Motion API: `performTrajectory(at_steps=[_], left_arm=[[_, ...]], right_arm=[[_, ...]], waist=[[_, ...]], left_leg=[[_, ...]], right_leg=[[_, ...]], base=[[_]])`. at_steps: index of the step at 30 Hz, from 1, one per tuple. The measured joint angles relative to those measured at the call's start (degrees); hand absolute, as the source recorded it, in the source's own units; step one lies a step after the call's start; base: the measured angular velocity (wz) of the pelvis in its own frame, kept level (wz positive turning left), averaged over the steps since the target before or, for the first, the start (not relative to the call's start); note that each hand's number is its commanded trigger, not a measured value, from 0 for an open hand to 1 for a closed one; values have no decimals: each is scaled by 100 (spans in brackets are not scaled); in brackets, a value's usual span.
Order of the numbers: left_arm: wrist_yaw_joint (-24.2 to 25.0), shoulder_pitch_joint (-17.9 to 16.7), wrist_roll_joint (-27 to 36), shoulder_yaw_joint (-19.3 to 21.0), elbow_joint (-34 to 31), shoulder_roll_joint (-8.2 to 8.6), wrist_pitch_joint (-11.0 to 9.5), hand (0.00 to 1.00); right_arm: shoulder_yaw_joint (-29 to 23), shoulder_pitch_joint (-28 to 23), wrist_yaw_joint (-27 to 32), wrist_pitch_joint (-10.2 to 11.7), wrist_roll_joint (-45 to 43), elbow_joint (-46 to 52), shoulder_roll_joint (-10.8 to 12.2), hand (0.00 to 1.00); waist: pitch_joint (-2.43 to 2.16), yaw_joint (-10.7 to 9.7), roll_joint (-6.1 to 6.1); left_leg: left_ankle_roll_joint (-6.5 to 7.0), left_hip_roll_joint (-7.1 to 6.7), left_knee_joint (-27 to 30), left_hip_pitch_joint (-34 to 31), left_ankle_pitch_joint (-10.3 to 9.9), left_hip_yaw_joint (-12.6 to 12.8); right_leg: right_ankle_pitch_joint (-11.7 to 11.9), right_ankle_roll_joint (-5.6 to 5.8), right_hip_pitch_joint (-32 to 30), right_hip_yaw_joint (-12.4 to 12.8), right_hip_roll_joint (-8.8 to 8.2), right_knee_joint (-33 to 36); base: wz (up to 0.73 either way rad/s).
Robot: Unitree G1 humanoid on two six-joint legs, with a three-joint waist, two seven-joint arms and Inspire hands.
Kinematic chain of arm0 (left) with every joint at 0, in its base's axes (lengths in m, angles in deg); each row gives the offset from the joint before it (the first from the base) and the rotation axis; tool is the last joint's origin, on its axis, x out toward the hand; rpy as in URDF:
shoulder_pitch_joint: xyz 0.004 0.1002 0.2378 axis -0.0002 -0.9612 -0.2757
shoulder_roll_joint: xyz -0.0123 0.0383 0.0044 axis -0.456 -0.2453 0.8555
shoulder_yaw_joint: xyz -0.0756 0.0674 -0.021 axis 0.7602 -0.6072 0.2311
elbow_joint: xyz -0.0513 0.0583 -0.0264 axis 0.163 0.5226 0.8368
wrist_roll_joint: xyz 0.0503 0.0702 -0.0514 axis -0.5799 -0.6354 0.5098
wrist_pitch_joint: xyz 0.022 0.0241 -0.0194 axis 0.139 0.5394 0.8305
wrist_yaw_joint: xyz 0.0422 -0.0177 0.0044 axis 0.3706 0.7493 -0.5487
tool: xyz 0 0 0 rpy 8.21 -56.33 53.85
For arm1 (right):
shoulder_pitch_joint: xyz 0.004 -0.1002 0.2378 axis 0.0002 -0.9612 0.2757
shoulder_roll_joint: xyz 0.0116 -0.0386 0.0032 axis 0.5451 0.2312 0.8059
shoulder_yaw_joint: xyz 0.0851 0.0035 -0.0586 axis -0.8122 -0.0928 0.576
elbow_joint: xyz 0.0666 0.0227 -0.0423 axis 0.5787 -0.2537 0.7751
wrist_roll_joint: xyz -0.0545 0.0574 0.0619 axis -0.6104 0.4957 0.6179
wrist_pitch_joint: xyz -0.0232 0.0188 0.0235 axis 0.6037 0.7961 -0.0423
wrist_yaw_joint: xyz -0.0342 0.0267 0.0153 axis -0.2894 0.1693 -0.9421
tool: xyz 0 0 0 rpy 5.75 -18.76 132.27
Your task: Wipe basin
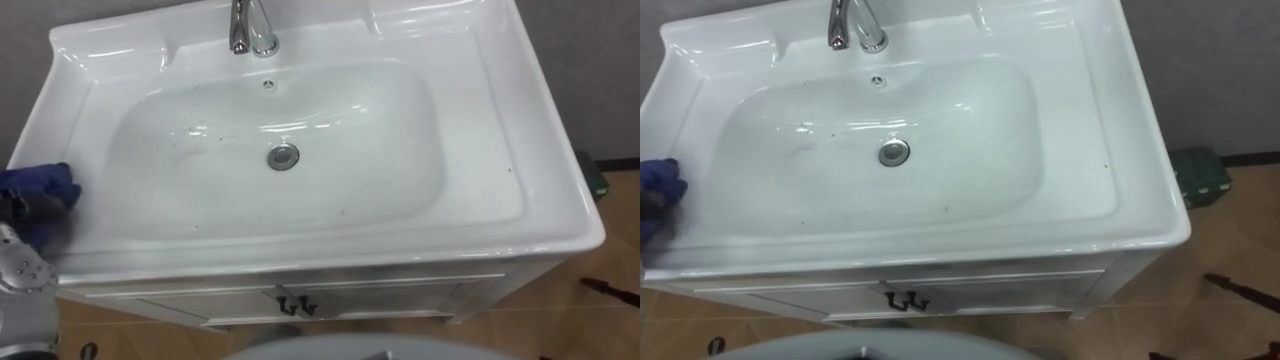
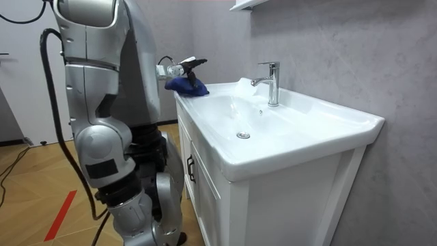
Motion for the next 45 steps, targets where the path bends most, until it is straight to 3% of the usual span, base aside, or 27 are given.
performTrajectory(at_steps=[3,9,11,14,21,26,29,33,37,40,42,45], left_arm=[[14,3,275,0,-245,0,-59,0],[233,41,1558,0,-338,0,-131,0],[373,40,2218,-3,-452,8,-120,0],[510,41,2706,-4,-599,127,-119,0],[589,105,2834,51,-701,195,-119,0],[383,247,2830,642,-933,151,-129,0],[104,396,2830,986,-933,94,-131,0],[-93,571,2824,1322,-933,-26,-129,0],[-451,557,2828,1642,-883,-296,-119,0],[-737,517,2827,1752,-797,-300,-108,0],[-815,408,2837,1801,-616,-300,-106,0],[-882,25,2894,1809,-220,-298,-87,0]], right_arm=[[1,47,-2,2,185,-13,39,0],[17,124,14,-2,211,-32,122,0],[19,116,23,-99,216,-29,152,0],[19,113,16,-173,216,-24,193,0],[-17,22,-40,-267,78,1,228,0],[-215,-161,-63,-324,-70,26,273,0],[-244,-189,-93,-360,-68,54,278,0],[-417,-230,-117,-373,-267,193,300,0],[-459,-208,-95,-379,-273,258,278,0],[-428,-202,-28,-379,-252,262,277,0],[-388,-159,14,-376,-230,319,272,0],[-388,-187,23,-377,-166,413,260,0]], waist=[[2,-10,-5],[1,-47,-7],[36,-93,-40],[43,-90,-47],[15,-96,8],[19,8,-14],[5,49,15],[20,163,67],[19,337,123],[21,485,184],[-11,545,210],[-37,634,237]], left_leg=[[0,-3,-8,-7,0,3],[0,-4,-18,11,0,1],[4,-6,-21,63,-3,0],[6,-5,-23,83,-5,1],[8,-4,-14,88,-6,4],[8,-2,-1,98,-6,6],[9,-2,1,98,-6,3],[9,-3,0,97,-6,-9],[9,-11,2,78,-6,-48],[9,-16,0,69,-5,-51],[10,-32,-7,45,-4,-94],[10,-64,6,-2,-3,-221]], right_leg=[[3,3,-21,8,-3,10],[4,4,-10,25,1,60],[10,9,68,10,5,31],[12,8,79,27,5,32],[23,12,67,44,2,40],[32,11,68,97,8,17],[39,14,76,83,9,16],[41,14,83,69,14,17],[40,14,69,69,13,17],[40,15,62,53,11,15],[39,16,70,-3,9,4],[38,18,76,-115,6,-7]], base=[[0],[1],[6],[0],[0],[-2],[1],[2],[1],[4],[10],[16]])
